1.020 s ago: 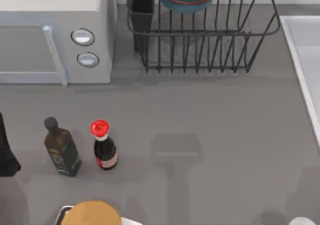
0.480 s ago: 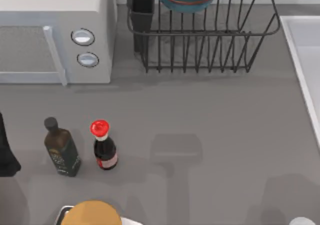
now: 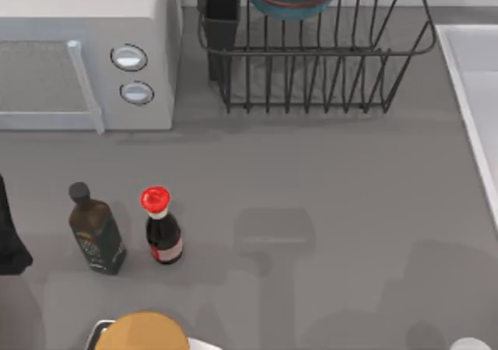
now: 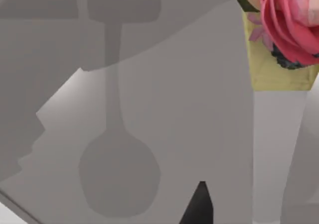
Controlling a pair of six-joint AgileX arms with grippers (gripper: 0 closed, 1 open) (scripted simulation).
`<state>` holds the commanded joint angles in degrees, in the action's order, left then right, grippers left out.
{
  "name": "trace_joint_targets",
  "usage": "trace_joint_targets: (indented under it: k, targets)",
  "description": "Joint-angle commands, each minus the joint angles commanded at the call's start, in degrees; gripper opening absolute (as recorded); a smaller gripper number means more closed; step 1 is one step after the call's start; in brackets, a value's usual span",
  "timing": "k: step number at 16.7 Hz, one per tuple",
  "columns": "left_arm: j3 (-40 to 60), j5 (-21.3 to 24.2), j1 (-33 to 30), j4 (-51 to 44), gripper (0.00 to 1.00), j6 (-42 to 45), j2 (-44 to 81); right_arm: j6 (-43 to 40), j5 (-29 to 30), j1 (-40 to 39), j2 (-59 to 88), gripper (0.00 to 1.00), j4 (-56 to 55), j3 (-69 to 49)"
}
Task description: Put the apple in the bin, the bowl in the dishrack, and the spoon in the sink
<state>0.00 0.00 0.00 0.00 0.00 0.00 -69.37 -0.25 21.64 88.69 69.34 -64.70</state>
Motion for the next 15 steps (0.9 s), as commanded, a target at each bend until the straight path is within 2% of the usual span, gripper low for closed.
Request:
trace_joint_targets:
  k: [4,12,15]
  targets:
    - [0.0,0.0,0.0,0.0,1.0,0.0,0.0,1.76,0.21,-2.38,13.93,0.0,6.25,-18.17]
    - [0.0,0.0,0.0,0.0,1.0,0.0,0.0,8.5,0.7,-8.67,47.07,0.0,20.19,-70.72]
    - [0.0,0.0,0.0,0.0,1.0,0.0,0.0,11.4,0.86,-10.91,57.35,0.0,24.29,-86.38]
